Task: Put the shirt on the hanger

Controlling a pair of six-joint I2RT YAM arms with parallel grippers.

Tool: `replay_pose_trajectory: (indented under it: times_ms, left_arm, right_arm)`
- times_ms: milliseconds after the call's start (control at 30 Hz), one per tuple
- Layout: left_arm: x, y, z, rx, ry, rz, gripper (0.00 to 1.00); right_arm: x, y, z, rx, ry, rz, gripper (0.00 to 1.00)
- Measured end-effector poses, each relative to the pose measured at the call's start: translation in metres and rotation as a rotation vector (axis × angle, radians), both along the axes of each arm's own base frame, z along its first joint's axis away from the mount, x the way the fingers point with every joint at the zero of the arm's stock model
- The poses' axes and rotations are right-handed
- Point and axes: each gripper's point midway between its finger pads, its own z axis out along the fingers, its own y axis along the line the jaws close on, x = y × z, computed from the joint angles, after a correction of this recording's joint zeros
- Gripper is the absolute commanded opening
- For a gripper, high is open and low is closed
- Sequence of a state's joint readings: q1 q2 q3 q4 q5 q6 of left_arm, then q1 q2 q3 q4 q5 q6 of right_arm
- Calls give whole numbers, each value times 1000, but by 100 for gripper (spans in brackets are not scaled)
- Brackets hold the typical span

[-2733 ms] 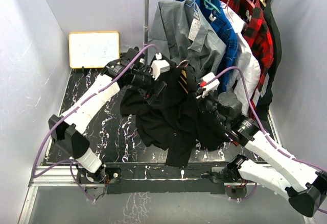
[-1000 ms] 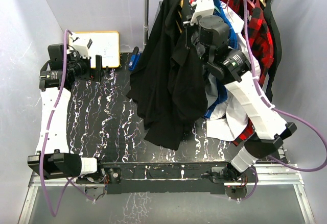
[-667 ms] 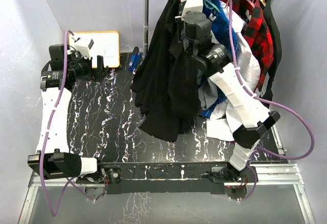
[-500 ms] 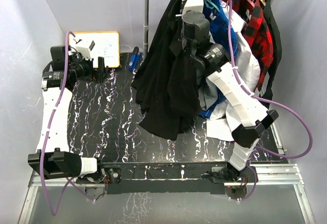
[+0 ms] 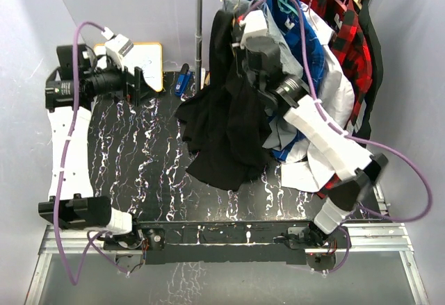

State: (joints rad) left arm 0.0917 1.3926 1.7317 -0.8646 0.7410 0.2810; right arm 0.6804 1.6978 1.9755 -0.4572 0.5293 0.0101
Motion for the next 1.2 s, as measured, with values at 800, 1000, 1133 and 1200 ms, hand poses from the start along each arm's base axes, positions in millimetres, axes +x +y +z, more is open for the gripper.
replay_pose_trajectory:
  times_ms: [800, 1000, 1133, 1200]
  left_arm:
    - [-4, -98, 94, -488, -139, -727, 98]
    - [-9, -118, 107, -520, -65, -729, 98]
    - [17, -160, 113, -430, -127, -640, 98]
    - [17, -183, 95, -362, -99, -632, 98]
  right_arm:
    - [-188, 0, -117, -40, 417, 650, 0]
    - [-186, 11, -137, -84, 462, 644, 0]
    - [-178, 19, -154, -129, 486, 613, 0]
    - [-173, 21, -157, -140, 486, 597, 0]
